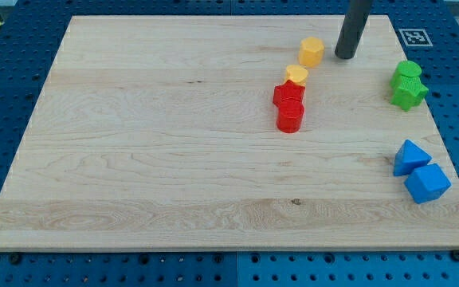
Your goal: Push the yellow hexagon closer to the yellow heart
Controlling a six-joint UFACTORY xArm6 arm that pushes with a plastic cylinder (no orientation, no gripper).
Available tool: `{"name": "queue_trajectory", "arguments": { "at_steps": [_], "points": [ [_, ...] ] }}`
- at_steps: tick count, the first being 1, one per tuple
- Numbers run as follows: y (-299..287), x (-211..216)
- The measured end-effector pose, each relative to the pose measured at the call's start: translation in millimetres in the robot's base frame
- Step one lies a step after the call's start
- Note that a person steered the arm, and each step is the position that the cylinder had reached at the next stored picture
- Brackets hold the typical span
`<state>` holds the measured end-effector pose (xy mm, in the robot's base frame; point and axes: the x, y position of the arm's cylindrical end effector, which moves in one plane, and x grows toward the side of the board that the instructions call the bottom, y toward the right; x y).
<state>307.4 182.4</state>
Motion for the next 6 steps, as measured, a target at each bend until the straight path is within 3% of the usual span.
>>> {"name": "queue_trajectory", "arguments": {
  "at_steps": [3, 6],
  "points": [
    [-44.0, -35.9],
    [-81.7, -13.9]
  ]
}}
